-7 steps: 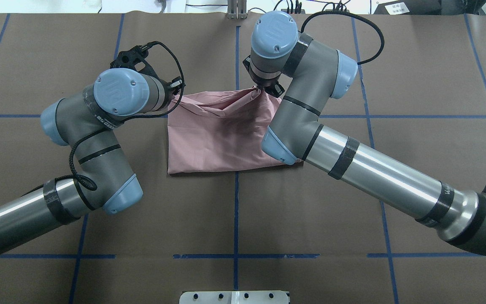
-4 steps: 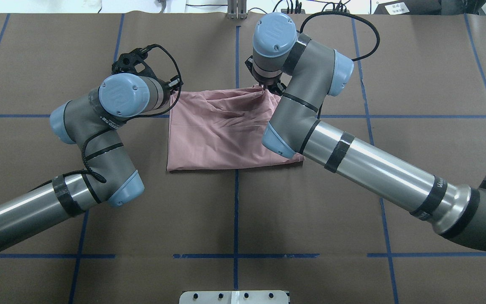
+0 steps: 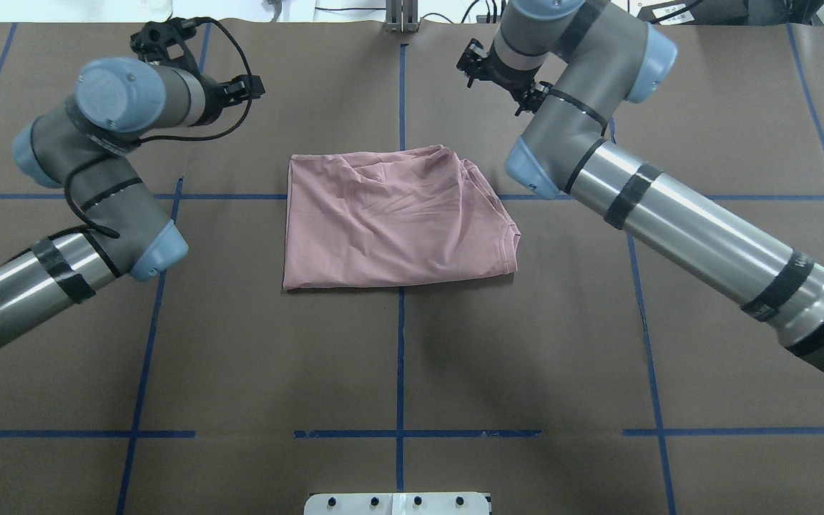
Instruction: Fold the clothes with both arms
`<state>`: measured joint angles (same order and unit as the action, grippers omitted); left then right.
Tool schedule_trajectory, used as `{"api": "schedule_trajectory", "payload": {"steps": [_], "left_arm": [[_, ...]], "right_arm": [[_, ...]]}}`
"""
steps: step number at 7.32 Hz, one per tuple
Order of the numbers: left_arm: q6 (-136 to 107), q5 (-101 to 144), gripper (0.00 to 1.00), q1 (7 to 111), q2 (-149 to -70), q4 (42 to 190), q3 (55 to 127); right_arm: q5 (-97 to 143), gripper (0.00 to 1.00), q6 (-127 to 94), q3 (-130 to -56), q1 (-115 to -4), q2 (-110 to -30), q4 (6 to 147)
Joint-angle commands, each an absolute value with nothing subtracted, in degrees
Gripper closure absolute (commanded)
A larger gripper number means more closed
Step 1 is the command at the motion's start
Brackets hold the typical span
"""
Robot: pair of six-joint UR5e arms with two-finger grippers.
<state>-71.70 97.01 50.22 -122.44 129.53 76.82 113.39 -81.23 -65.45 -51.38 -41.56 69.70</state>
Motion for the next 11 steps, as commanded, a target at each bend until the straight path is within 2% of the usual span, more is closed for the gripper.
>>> {"api": "schedule_trajectory", "payload": {"steps": [1, 3, 6, 9, 11], "left_arm": [[-47.85, 114.79, 0.0, 62.69, -116.83, 129.03, 78.05], [-28.91, 124.24, 0.0, 72.64, -110.94, 128.41, 78.05], [-14.65, 133.94, 0.0, 84.95, -104.26, 125.62, 80.32], [4.77, 133.86, 0.0, 91.75, -101.35, 103.95, 84.81], [2.92, 133.42, 0.0, 91.5, -93.3, 103.35, 85.78]], "right_arm": [[124.22, 0.0, -55.76, -73.19, -61.47, -54.09, 70.57], [128.4, 0.0, -29.5, -77.05, -71.06, -61.75, 78.26], [132.28, 0.0, -3.67, -93.55, -82.16, -74.66, 99.17], [133.06, 0.0, 0.61, -94.3, -88.58, -79.88, 99.76], [133.07, 0.0, 1.66, -93.26, -88.68, -81.9, 99.76]]}}
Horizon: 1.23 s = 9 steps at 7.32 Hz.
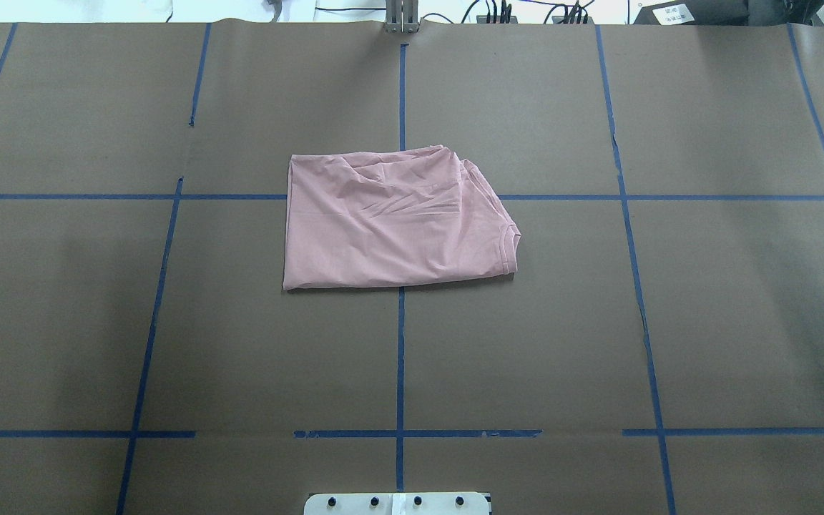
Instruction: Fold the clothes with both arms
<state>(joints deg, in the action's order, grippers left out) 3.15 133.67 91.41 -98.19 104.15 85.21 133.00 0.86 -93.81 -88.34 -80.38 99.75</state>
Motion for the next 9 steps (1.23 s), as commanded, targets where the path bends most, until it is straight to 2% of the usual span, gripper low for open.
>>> {"api": "schedule_trajectory", "payload": {"steps": [1, 2, 4, 9], "left_arm": [[2.73, 133.59, 0.0, 91.67, -93.77, 101.71, 87.87], [2.72, 133.33, 0.0, 91.76, -93.52, 98.3, 89.11], [2.72, 133.16, 0.0, 91.58, -93.08, 87.7, 98.05], [3.08, 133.77, 0.0, 91.23, -93.08, 88.24, 100.02]], "right_arm": [[133.24, 0.0, 1.76, -92.9, -88.59, -82.17, 99.84], [133.76, 0.0, 1.76, -92.73, -88.25, -82.7, 99.58], [135.08, 0.0, 1.76, -92.81, -88.15, -83.14, 99.41], [136.49, 0.0, 1.32, -92.99, -87.71, -83.23, 99.23]]}}
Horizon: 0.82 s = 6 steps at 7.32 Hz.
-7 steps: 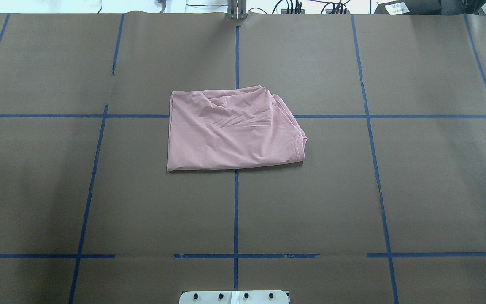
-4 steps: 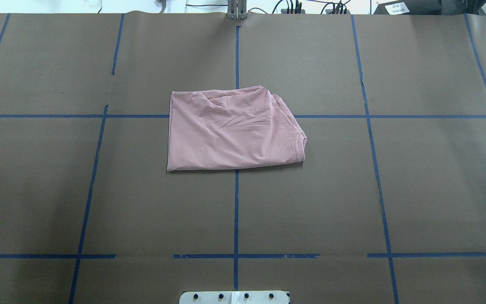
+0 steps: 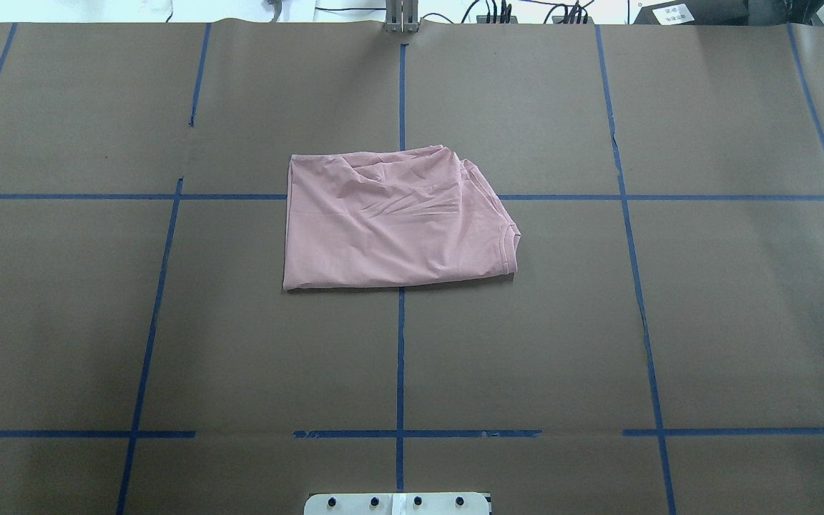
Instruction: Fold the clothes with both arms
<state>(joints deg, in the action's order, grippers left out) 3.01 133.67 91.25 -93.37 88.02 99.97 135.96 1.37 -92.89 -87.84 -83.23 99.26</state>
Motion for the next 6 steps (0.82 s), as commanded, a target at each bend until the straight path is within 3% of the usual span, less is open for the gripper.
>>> {"api": "schedule_trajectory", "payload": {"steps": [1, 6], "left_arm": [[2.9, 133.86, 0.0, 91.14, -93.08, 88.24, 100.72], [2.9, 133.86, 0.0, 91.14, -93.16, 88.24, 100.72]], "right_arm": [[136.49, 0.0, 1.32, -92.99, -87.54, -83.23, 99.23], [136.49, 0.0, 1.06, -92.99, -87.01, -83.23, 99.23]]}}
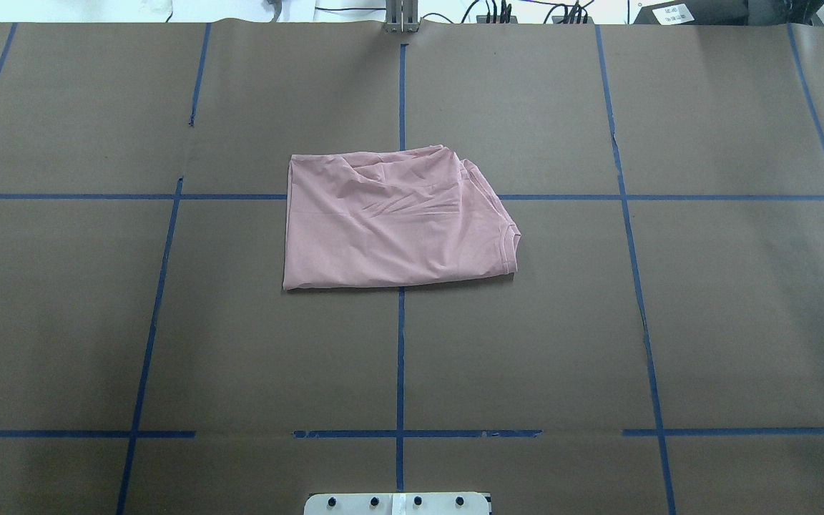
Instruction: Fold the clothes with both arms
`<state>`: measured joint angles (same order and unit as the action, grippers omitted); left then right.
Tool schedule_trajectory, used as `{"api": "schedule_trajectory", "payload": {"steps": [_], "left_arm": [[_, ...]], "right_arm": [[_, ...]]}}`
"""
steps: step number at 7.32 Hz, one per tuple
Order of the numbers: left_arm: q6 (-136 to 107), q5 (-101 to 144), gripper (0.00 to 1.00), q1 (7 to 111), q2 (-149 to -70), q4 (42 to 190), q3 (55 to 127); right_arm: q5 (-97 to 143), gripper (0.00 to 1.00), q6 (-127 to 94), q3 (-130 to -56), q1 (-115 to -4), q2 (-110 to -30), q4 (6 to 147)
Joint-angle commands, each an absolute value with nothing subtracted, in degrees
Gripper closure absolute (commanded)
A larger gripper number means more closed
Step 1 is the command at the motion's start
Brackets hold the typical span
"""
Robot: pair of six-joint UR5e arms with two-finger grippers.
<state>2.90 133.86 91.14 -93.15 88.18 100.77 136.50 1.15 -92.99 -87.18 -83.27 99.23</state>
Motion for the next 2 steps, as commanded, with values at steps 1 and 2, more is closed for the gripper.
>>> {"api": "schedule_trajectory", "payload": {"steps": [1, 2], "left_arm": [[2.9, 133.86, 0.0, 91.14, -93.16, 88.33, 100.72], [2.99, 133.86, 0.0, 91.14, -93.16, 88.42, 100.81]], "right_arm": [[136.41, 0.0, 1.05, -92.99, -86.92, -83.23, 99.23], [136.49, 0.0, 1.05, -93.08, -86.92, -83.23, 99.23]]}}
